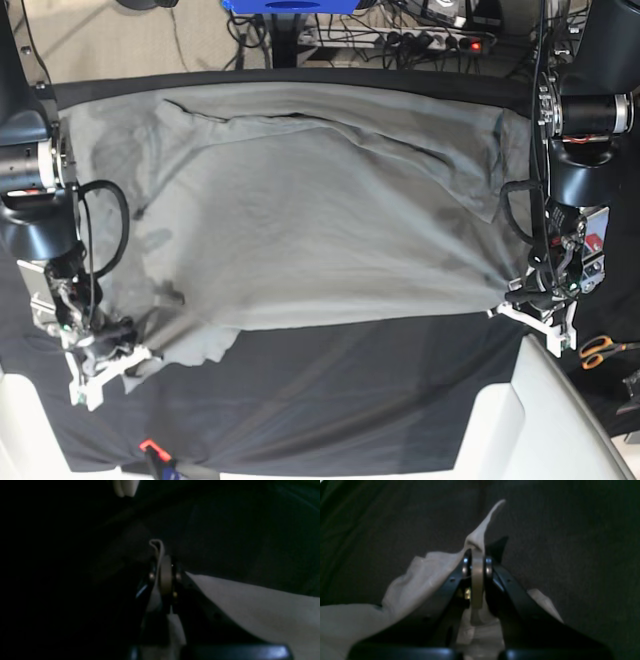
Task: Fold the T-shirt properly
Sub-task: 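Hold the shirt's hem corners with both grippers and pull them toward the robot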
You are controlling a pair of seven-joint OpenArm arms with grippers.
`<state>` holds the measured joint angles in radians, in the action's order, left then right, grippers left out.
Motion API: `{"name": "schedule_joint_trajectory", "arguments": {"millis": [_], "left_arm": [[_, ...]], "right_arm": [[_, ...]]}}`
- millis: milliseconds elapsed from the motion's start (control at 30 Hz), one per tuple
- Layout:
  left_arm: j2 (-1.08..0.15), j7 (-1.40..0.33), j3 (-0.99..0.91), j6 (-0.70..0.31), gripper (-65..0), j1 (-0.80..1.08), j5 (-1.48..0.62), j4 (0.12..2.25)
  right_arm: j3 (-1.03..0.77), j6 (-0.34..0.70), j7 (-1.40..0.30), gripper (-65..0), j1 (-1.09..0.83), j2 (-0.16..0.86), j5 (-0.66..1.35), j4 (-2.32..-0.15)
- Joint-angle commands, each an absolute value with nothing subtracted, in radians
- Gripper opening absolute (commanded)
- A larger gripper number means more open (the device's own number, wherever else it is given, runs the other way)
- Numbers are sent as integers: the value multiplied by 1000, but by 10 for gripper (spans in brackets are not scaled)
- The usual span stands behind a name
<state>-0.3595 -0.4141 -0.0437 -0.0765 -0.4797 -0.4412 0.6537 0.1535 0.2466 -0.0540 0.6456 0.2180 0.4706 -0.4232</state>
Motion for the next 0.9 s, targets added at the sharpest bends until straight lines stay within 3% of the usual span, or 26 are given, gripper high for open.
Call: {"name": "schedule_joint_trajectory", "arguments": {"millis": [0,567,700,867], "left_arm": [[-375,-389,-45,-68,-650,-510,-438,673],[-372,-387,-45,-67,-650,-452,-438,727],[-371,-386,-45,-67,-650,-427,-438,754],[-371,-392,-45,-67,-650,-366,-438,839]], "right_arm": [[153,251,-21,-648,682,231,481,-453],[151,246,-77,-648,633,226,483,-463],[150,240,-96,-650,579,228,483,-542],[143,180,-236,-650,510,231,484,-700]]}}
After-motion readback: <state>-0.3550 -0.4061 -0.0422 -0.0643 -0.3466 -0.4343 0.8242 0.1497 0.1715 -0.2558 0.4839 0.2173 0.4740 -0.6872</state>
